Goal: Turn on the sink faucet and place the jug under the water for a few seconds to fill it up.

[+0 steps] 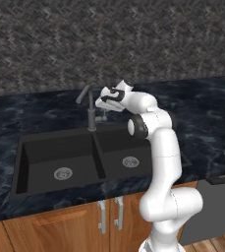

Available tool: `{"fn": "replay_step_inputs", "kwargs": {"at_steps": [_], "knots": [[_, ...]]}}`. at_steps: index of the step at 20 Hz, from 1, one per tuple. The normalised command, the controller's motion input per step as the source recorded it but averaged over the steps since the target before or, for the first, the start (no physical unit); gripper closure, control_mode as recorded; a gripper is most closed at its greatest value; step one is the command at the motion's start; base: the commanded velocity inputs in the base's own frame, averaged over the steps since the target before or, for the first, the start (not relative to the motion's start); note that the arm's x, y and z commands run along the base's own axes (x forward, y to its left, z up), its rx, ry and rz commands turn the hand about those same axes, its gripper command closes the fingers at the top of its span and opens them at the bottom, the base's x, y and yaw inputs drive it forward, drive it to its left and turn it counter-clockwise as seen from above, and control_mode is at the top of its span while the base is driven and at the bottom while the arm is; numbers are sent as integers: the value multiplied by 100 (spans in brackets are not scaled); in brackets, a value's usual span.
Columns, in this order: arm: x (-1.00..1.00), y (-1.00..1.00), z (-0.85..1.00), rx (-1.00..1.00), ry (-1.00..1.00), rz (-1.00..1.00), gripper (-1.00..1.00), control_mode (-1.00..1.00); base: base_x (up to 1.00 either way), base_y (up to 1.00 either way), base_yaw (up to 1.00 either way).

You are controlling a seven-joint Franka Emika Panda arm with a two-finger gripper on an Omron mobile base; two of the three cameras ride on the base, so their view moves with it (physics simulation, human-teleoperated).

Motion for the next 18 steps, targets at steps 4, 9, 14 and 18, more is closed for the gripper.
{"fn": "replay_step_inputs", "kwargs": {"at_steps": [4, 9, 14, 18], "knots": [[-3, -59, -6, 0, 0, -1, 100, -100, 0, 0, 0], [-7, -62, -10, 0, 0, -2, 100, -100, 0, 0, 0], [-11, -65, -11, 0, 0, -3, 100, -100, 0, 0, 0], [-13, -68, -13, 0, 0, -4, 100, -100, 0, 0, 0]]}}
